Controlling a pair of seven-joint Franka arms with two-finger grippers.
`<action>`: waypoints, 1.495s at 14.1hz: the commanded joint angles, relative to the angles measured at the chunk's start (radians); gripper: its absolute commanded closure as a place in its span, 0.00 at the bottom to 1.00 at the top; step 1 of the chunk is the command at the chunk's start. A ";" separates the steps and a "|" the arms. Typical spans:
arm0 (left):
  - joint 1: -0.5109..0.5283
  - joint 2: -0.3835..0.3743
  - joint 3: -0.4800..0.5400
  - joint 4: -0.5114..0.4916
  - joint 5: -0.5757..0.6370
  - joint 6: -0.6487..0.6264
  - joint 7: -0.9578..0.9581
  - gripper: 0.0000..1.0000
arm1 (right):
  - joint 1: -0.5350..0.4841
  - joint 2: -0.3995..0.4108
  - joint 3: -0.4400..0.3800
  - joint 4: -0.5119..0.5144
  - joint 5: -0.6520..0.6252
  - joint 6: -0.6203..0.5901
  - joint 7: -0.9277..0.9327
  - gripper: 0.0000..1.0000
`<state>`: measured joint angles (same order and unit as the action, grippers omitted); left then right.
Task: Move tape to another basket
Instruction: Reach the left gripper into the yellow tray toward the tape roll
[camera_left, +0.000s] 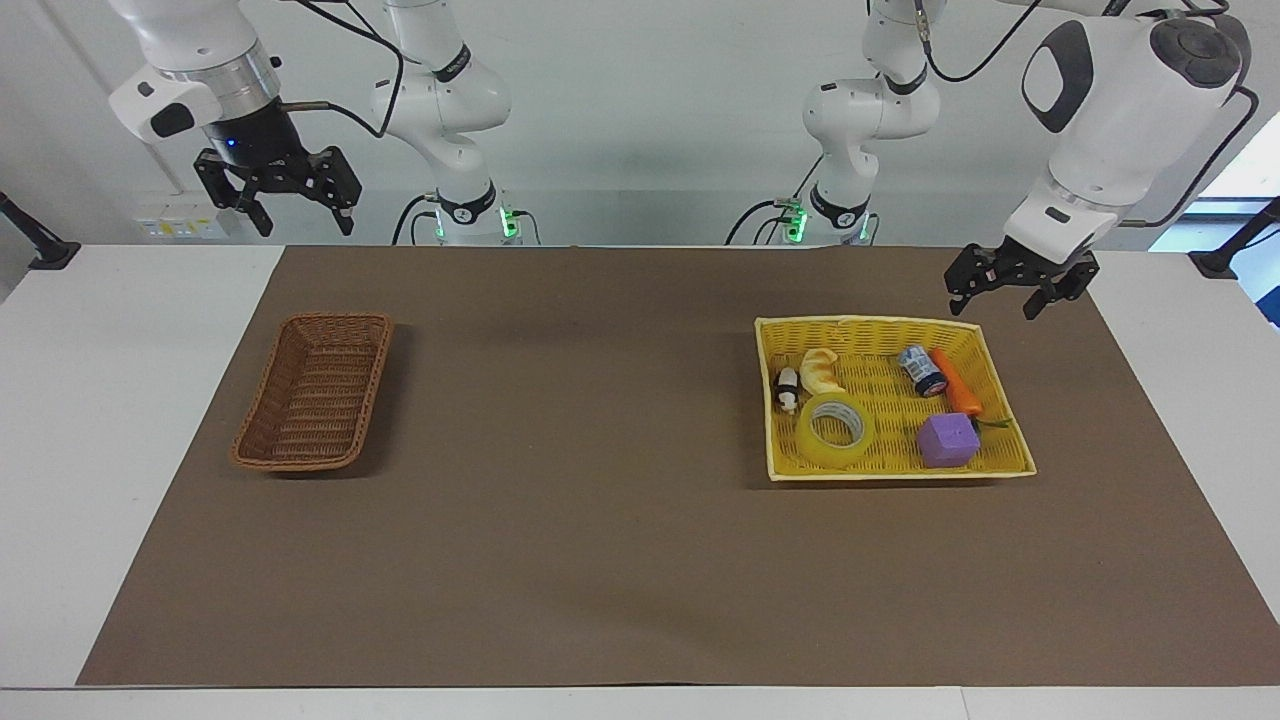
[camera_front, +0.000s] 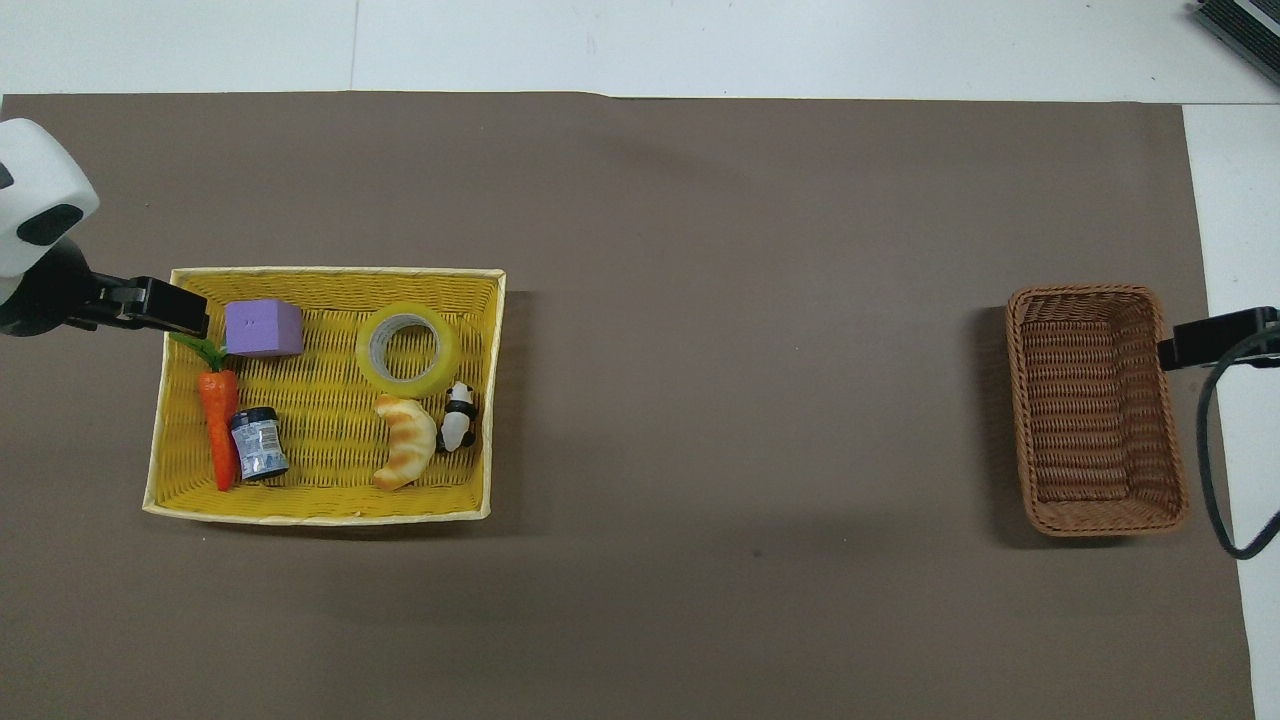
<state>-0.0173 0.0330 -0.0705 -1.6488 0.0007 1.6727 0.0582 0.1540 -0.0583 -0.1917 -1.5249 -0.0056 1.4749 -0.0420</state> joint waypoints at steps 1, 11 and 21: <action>-0.016 -0.027 0.008 -0.083 -0.013 0.073 -0.008 0.00 | -0.004 0.005 0.000 0.009 0.004 -0.004 -0.021 0.00; -0.055 0.056 0.008 -0.273 -0.025 0.358 -0.001 0.00 | -0.004 0.005 0.000 0.009 0.004 -0.004 -0.021 0.00; -0.118 0.197 0.008 -0.362 -0.169 0.578 -0.129 0.23 | -0.004 0.005 0.000 0.009 0.004 -0.004 -0.021 0.00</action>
<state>-0.1188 0.2362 -0.0786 -1.9716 -0.1195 2.2097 -0.0498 0.1540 -0.0583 -0.1917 -1.5249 -0.0056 1.4749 -0.0420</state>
